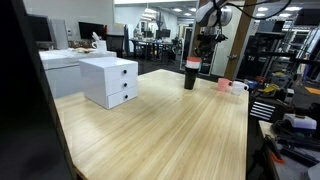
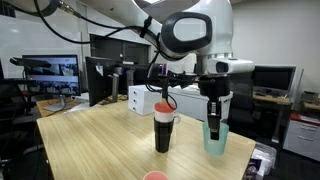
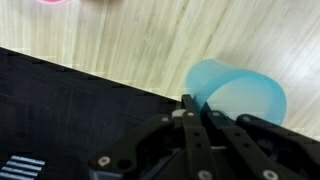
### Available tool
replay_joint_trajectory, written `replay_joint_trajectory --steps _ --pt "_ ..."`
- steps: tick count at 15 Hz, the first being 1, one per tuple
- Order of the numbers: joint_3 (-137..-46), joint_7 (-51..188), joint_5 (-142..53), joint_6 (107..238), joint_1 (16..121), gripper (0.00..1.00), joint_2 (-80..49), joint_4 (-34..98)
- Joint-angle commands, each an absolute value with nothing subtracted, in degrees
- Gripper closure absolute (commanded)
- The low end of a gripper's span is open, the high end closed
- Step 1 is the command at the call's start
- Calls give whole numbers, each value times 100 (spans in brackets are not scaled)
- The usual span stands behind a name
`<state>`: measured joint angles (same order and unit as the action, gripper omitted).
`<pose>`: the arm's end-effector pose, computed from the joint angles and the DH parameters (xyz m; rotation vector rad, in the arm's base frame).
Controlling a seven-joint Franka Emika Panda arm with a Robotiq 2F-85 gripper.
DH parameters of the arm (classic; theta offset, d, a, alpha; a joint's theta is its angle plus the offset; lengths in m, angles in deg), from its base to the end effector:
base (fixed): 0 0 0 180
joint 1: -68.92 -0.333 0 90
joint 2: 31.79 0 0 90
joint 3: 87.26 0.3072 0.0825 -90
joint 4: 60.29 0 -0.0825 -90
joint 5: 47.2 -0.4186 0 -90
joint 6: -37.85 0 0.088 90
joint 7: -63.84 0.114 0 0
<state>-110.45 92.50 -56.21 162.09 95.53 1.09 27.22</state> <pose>0.5110 -0.5288 0.3246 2.3453 -1.9355 0.1508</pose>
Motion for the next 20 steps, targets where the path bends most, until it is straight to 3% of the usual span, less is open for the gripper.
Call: replay_joint_trajectory --steps 1,20 --pt "-11023 9037 -5445 16235 9366 99 -538 3069" --pt "-10588 7959 -5338 15924 8747 99 -2952 4770"
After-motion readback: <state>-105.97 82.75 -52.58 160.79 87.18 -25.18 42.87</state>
